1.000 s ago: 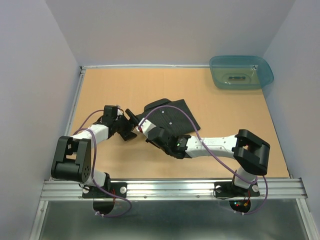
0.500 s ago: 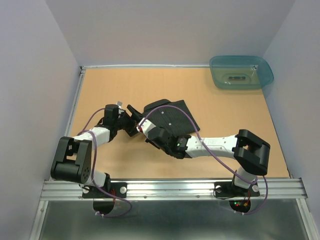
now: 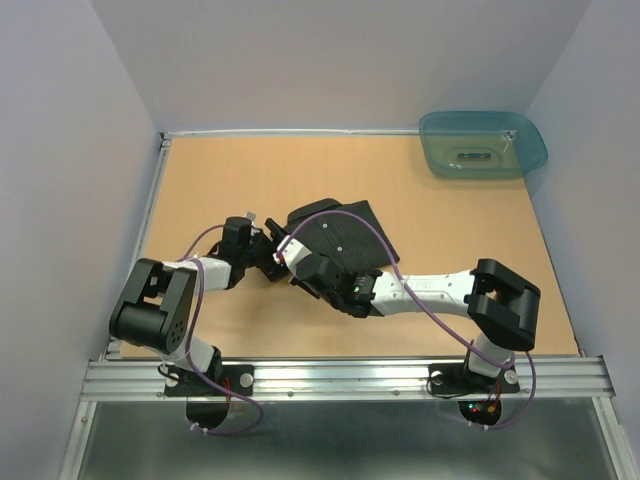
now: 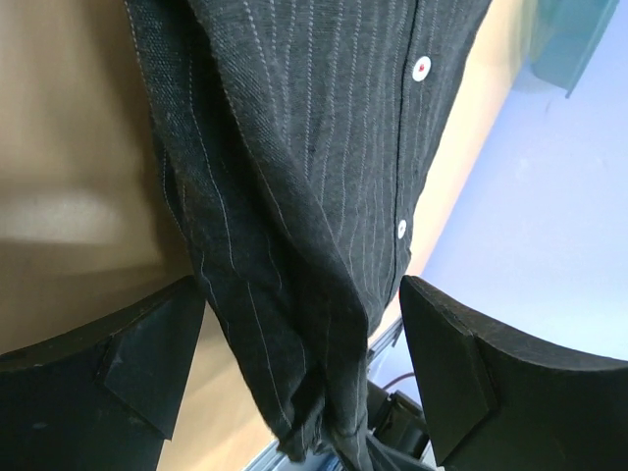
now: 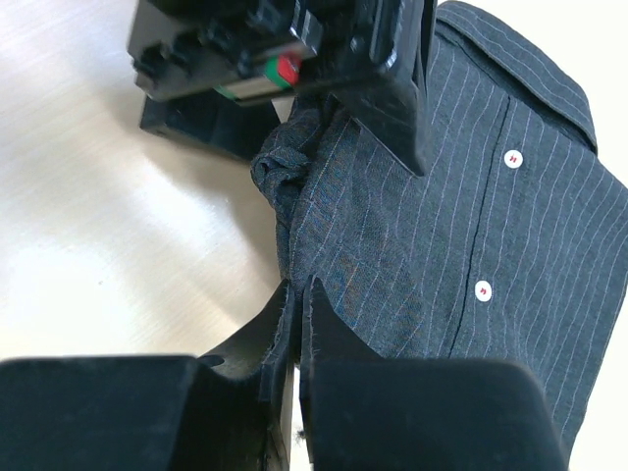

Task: Fold and stack the long sleeve shirts
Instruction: Fold the shirt

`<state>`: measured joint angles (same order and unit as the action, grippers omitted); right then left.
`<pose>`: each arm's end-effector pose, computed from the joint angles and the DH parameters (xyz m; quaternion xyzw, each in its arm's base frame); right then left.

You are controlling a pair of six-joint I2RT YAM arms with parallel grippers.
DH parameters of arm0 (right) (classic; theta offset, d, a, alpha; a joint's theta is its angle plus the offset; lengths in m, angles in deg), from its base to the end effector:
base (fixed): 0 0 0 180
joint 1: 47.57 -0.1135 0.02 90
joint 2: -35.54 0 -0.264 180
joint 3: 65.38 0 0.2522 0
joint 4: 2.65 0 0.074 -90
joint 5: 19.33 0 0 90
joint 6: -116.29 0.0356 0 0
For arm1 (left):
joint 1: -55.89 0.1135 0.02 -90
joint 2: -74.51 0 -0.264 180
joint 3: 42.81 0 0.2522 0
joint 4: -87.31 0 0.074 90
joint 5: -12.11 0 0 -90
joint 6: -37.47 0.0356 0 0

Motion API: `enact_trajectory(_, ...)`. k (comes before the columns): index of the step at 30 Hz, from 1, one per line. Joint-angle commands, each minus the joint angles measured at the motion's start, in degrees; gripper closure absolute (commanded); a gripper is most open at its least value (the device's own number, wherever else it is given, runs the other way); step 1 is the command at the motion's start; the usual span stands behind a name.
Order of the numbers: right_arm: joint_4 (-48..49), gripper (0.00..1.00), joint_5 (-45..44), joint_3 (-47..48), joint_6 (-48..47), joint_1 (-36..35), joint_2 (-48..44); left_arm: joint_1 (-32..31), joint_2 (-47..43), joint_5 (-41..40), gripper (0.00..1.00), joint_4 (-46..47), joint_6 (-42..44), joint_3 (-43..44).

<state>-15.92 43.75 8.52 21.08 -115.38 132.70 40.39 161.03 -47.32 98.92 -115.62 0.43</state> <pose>0.1545 0.3361 0.2129 -0.4326 0.7604 0.0497 0.4818 0.2617 -0.0914 0.1492 -0.2223 0.8226 -0.4759 0.2180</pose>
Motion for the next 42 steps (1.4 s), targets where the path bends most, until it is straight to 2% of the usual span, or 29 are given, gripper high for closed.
enact_trajectory(1, 3.0, 0.99, 0.7, 0.6, 1.5, 0.2, -2.4, -1.3, 1.3, -2.9, 0.09, 5.9, -2.3, -0.6)
enact_trajectory(7, 3.1, 0.99, 1.6, 0.8, 2.6, 0.1, -2.3, -2.2, 5.7, -6.0, 0.17, 17.3, -8.4, -4.2)
enact_trajectory(10, 3.1, 0.99, 2.0, 0.8, 3.4, 0.2, -2.2, -2.6, 6.6, -7.3, 0.21, 19.8, -9.5, -4.5)
enact_trajectory(15, 3.2, 0.99, 2.7, 0.5, 4.1, 0.3, -2.4, -2.8, 7.3, -8.2, 0.33, 21.0, -10.3, -4.3)
enact_trajectory(16, 3.1, 0.99, 2.9, 0.4, 4.2, 0.2, -2.5, -2.9, 7.3, -8.2, 0.38, 21.0, -10.3, -4.2)
enact_trajectory(17, 3.1, 0.99, 2.9, 0.4, 4.3, 0.2, -2.5, -3.2, 7.2, -8.2, 0.54, 21.0, -10.1, -4.1)
enact_trajectory(18, 3.2, 0.99, 2.9, 0.3, 4.5, 0.2, -2.7, -3.3, 7.0, -8.2, 0.6, 21.0, -9.9, -4.1)
enact_trajectory(19, 3.2, 0.99, 2.9, 0.3, 4.5, 0.2, -2.8, -3.3, 6.8, -8.2, 0.74, 21.0, -9.8, -4.2)
enact_trajectory(21, 3.1, 0.99, 2.3, 0.3, 4.7, 0.2, -3.2, -3.3, 5.9, -8.2, 0.89, 20.9, -8.2, -4.3)
enact_trajectory(24, 3.1, 0.97, 1.1, 0.2, 5.0, 0.2, -4.1, -3.1, 4.2, -8.4, 1.0, 18.3, -4.6, -3.2)
enact_trajectory(27, 3.2, 0.7, 0.7, 0.2, 5.0, 0.3, -6.8, -2.6, 1.9, -8.2, 1.0, 11.9, -0.5, -0.2)
enact_trajectory(28, 3.0, 0.53, 0.9, 0.1, 5.0, 0.1, -7.9, -2.0, 1.2, -8.2, 1.0, 7.3, 3.0, 0.8)
enact_trajectory(30, 2.4, 0.4, 1.0, -0.1, 5.0, 0.2, -11.3, -1.3, -1.3, -9.6, 1.0, 0.7, 7.8, 5.2)
enact_trajectory(31, 1.9, 0.34, 0.8, -0.1, 5.0, 0.2, -12.3, -0.6, -2.0, -10.4, 1.0, -7.2, 10.2, 7.2)
enact_trajectory(32, 1.4, 0.26, 0.2, 0.0, 6.7, 0.2, -13.4, -0.2, -2.8, -11.5, 1.0, -11.3, 16.0, 9.2)
enact_trajectory(34, -0.3, 0.22, -0.5, 0.3, 7.7, 0.3, -16.4, 1.4, -4.4, -14.3, 1.0, -21.8, 20.9, 15.2)
enact_trajectory(36, -2.9, 0.18, -0.6, 0.4, 9.1, 0.2, -19.4, 3.0, -5.7, -16.2, 1.0, -27.5, 27.2, 20.4)
enact_trajectory(39, -5.3, 0.16, -1.0, -0.2, 11.1, 0.2, -23.3, 6.4, -6.5, -20.3, 1.0, -40.9, 35.6, 28.1)
enact_trajectory(40, -5.8, 0.16, -1.5, -0.3, 11.4, 0.2, -24.2, 7.2, -6.5, -21.2, 1.0, -40.9, 37.8, 30.1)
enact_trajectory(42, -7.1, 0.16, -2.5, -1.0, 12.3, 0.2, -26.0, 10.5, -5.6, -23.8, 1.0, -48.8, 44.0, 36.9)
